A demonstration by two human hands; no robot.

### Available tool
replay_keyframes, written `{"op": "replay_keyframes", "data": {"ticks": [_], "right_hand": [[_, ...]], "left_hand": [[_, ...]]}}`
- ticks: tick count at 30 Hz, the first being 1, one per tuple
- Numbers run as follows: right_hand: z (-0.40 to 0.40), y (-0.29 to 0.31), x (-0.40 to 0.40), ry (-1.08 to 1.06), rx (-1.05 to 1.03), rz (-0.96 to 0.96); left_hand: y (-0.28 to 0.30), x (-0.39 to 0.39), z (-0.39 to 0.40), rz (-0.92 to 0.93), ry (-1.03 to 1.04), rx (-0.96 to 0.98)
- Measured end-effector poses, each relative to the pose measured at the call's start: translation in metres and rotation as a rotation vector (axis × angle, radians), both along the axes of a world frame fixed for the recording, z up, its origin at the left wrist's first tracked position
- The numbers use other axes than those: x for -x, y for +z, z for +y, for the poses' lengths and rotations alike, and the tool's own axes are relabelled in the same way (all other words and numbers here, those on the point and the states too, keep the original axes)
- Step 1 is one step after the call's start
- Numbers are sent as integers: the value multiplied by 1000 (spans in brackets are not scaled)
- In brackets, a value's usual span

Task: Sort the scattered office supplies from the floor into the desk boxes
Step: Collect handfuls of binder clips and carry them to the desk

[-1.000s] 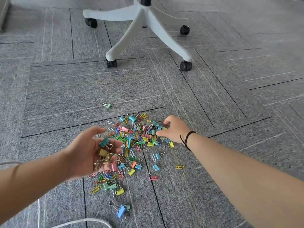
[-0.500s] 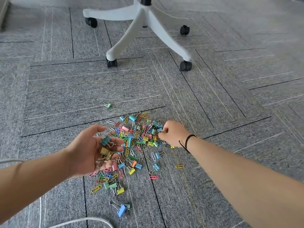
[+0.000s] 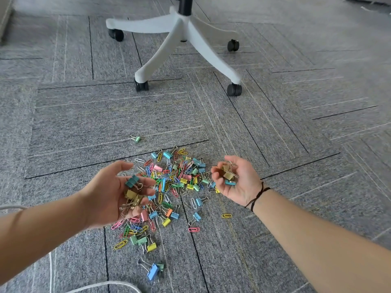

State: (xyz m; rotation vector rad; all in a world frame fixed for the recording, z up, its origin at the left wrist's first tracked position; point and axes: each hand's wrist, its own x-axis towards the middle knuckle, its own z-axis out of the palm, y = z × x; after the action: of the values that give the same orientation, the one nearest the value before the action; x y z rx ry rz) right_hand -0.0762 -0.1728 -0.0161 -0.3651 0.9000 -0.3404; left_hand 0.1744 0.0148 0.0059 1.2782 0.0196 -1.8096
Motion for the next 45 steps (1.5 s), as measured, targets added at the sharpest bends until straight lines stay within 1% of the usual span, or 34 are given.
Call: {"op": "replay_keyframes", "data": {"ticks": [3, 7, 10, 12, 19, 21, 27, 29, 35, 37, 41, 43, 45], "right_hand": [[0, -3, 1, -40, -50, 43], [3, -6, 0, 75, -52, 112], [10, -5, -9, 80, -48, 167], [13, -2, -15, 77, -28, 184], [14, 6, -19, 166, 31, 184], [9, 4, -18, 168, 74, 216], [-12, -2, -26, 189, 292, 492], [-18, -4, -30, 271, 455, 585], [-23, -10, -51, 646, 1067, 858], [-25, -14, -58, 725, 1201, 914], [-27, -24, -65, 861, 1334, 1018], [-27, -26, -66, 895, 1354, 1037], [-27, -26, -62, 867, 1326, 1027]], "left_hand": [[0, -1, 1, -3, -10, 2], [2, -2, 2, 2, -9, 1], [6, -1, 2, 35, 30, 0], [8, 0, 1, 49, 49, 3], [9, 1, 0, 45, 47, 12], [7, 1, -1, 38, 46, 8], [3, -1, -4, 39, 97, -2], [1, -2, -4, 28, 108, -6], [-3, -4, -6, -2, 94, -14], [-6, -5, -6, -18, 83, -14], [-9, -8, -5, -13, 77, -11], [-10, -9, -4, -3, 82, -13], [-11, -11, -4, 0, 90, -16]]}}
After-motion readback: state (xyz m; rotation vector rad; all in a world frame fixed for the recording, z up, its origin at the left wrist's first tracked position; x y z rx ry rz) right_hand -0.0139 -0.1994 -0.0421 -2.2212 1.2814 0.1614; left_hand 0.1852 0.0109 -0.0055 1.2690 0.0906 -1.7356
